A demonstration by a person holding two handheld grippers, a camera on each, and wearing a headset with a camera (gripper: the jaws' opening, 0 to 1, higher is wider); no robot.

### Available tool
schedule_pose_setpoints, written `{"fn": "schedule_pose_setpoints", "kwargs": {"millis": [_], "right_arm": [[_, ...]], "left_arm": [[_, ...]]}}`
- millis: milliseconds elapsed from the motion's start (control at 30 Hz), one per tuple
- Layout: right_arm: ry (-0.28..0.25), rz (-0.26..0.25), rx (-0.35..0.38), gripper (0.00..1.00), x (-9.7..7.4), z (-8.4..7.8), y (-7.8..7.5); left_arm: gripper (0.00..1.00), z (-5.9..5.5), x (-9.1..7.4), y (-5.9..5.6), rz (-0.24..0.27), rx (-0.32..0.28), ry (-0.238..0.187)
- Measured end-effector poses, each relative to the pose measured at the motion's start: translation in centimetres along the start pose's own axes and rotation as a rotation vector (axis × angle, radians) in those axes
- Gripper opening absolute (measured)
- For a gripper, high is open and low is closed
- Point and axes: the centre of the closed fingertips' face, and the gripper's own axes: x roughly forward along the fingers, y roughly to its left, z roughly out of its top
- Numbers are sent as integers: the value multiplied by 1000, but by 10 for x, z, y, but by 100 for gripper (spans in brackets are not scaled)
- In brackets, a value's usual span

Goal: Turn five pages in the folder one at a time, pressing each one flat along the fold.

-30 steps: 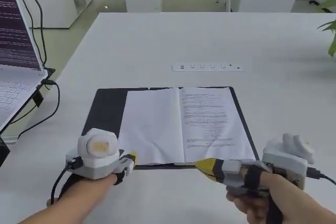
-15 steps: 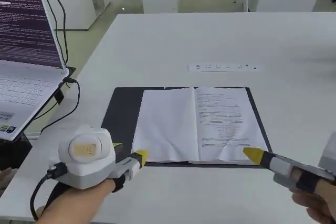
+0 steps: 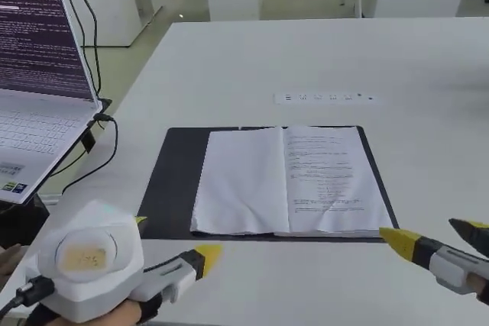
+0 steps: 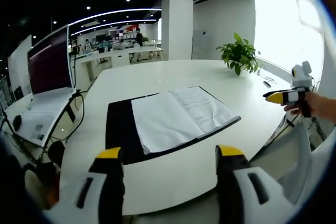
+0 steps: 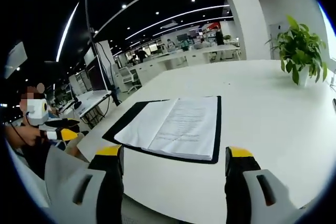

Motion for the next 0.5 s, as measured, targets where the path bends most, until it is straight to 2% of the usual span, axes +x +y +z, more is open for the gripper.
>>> {"fn": "schedule_pose_setpoints", "kwargs": {"millis": [67, 133, 200, 233, 500], "right_arm": [[0, 0, -17, 86, -1, -3, -1], [-15, 8, -50, 94, -1, -3, 1], [-11, 14, -70, 100, -2, -4, 5], [-9, 16, -73, 99, -2, -4, 4], [-28, 11, -66, 100, -10, -1, 2]], "left_arm": [[79, 0, -4, 0, 6, 21, 1], [89, 5, -8, 1, 11, 27, -27], [96, 8, -12, 4, 17, 12, -38], [99, 8, -13, 4, 15, 4, -42], [99, -3, -25, 9, 18, -16, -12]]}}
